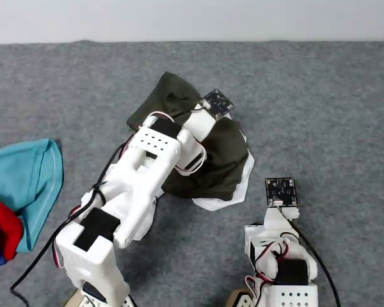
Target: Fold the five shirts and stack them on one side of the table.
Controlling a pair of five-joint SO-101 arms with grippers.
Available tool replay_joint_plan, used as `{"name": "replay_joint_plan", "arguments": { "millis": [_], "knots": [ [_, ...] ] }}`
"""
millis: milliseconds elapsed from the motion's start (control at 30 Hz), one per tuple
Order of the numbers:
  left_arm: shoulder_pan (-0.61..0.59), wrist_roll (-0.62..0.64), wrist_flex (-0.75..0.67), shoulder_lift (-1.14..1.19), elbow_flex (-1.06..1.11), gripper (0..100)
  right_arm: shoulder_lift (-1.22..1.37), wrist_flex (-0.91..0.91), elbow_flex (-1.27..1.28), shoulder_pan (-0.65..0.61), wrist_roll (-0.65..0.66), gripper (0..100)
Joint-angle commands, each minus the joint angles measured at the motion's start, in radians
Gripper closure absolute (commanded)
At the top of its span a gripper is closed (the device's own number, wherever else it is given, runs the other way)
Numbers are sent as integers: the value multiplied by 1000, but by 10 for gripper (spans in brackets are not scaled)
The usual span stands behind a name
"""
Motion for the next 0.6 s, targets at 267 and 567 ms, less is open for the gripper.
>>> {"name": "replay_joint_plan", "arguments": {
  "millis": [267,567],
  "knots": [
    [-5,3,183,-127,-117,996,-12,2,12,12,5,990],
    [-97,3,204,-485,-156,996,-12,2,12,12,5,990]
  ]
}}
